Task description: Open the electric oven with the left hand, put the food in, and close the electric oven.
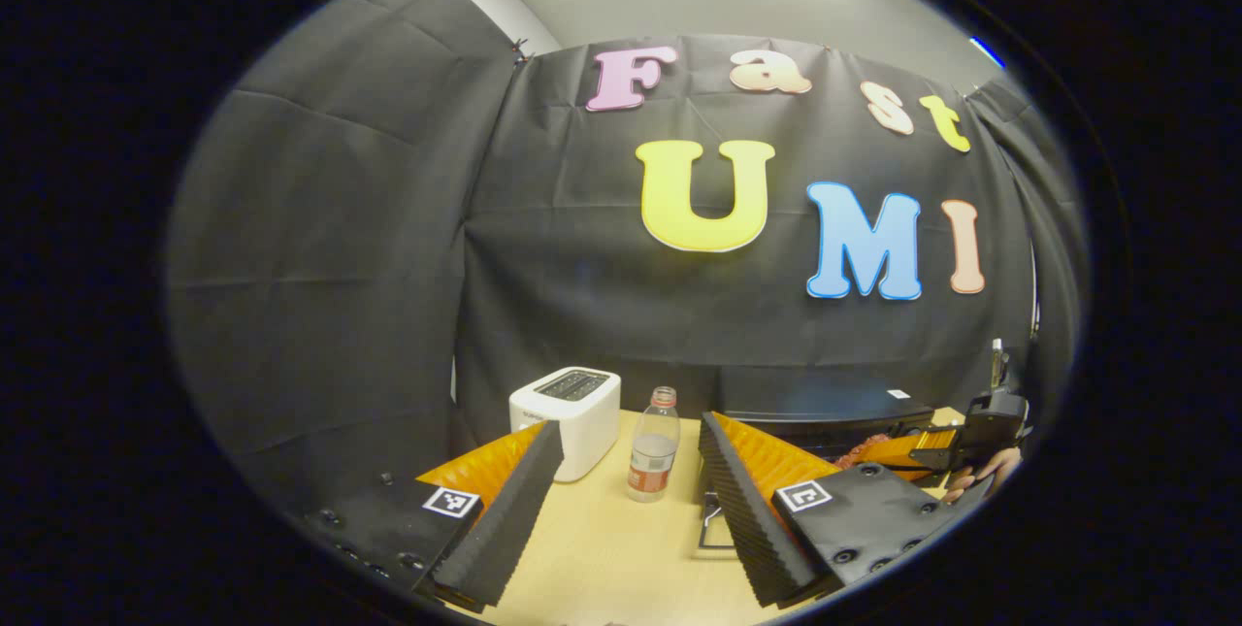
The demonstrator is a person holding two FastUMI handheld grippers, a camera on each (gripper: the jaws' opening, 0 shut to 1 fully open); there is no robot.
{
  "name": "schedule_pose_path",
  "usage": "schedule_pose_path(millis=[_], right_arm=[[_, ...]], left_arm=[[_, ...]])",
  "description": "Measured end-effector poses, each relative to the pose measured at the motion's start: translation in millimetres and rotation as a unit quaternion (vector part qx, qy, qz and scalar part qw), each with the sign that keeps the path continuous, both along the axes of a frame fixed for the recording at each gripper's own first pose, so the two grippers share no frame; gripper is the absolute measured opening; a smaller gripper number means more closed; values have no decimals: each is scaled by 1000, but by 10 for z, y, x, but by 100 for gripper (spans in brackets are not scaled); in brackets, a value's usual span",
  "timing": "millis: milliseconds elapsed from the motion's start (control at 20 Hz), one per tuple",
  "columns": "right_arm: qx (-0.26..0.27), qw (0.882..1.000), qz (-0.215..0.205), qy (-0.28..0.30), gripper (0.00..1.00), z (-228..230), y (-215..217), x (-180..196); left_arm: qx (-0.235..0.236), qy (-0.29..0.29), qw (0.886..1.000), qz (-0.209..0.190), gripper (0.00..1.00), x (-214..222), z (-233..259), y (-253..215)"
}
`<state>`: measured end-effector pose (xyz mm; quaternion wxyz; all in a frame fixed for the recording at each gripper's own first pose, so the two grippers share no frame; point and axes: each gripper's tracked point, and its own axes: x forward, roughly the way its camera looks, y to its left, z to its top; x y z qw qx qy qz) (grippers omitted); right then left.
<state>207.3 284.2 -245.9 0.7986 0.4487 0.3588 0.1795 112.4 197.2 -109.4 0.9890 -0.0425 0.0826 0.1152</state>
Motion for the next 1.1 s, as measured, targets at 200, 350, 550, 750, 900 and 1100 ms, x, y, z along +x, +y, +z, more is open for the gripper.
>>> schedule_pose_path(millis=[200, 350, 550, 750, 900, 1100], right_arm=[[-3, 1000, -21, -16, 9, -96, 87, 219], [-11, 999, -27, -25, 9, -191, 158, 334], [-44, 998, -30, -45, 9, -288, 216, 437], [-77, 994, -21, -69, 9, -356, 259, 494], [-108, 991, -24, -70, 15, -404, 171, 540], [-135, 989, -38, -46, 31, -559, 36, 644]], left_arm=[[4, 11, 1000, 9, 96, -19, -57, 106], [13, 15, 1000, 14, 100, -43, -30, 168], [15, 23, 999, 21, 91, -92, -74, 233], [15, 30, 999, 23, 95, -87, -157, 252], [14, 32, 999, 23, 96, -80, -173, 231], [14, 33, 999, 24, 93, -84, -179, 211]])
